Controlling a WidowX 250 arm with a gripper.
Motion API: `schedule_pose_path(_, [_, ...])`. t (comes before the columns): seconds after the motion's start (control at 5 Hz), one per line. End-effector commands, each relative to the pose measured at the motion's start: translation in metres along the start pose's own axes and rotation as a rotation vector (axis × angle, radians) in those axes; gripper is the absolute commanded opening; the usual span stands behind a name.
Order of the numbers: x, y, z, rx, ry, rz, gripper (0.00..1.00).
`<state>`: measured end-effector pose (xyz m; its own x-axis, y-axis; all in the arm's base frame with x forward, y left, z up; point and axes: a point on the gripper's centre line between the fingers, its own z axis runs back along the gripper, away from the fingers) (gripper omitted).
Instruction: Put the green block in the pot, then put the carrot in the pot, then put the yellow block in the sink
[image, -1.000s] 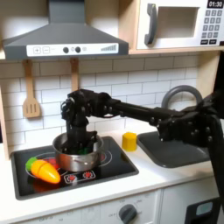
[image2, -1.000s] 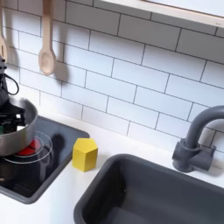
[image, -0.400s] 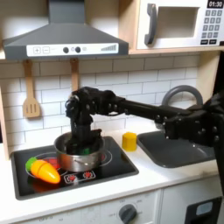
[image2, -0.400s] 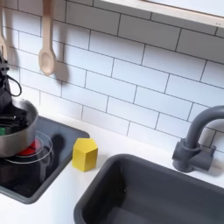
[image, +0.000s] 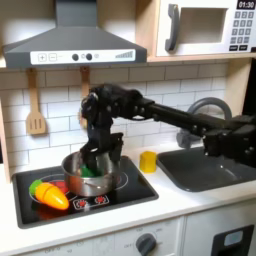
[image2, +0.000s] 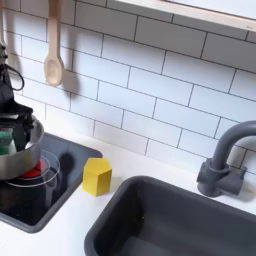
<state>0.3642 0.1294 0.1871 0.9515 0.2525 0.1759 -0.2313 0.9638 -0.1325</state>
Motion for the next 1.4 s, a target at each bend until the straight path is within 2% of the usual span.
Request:
schedule_pose_path(0.0, [-0.014, -0.011, 0.051, -0.023, -0.099, -0.023, 1.00])
schedule_pose_path(0.2, [-0.031, -0.003, 0.070, -0.025, -0.127, 0.000, 1.00])
schedule_pose_path(0.4, [-0.051, 0.019, 0.067, -0.028, -0.103, 0.083, 1.00])
schedule_pose_path(0.6, [-0.064, 0.049, 0.064, -0.016, -0.084, 0.155, 1.00])
schedule_pose_path(0.8, [-0.074, 0.075, 0.063, 0.002, -0.070, 0.201, 1.00])
schedule_pose_path(1.0, [-0.076, 0.093, 0.067, 0.009, -0.076, 0.228, 1.00])
schedule_pose_path(1.2, [-0.071, 0.092, 0.070, 0.009, -0.084, 0.223, 1.00])
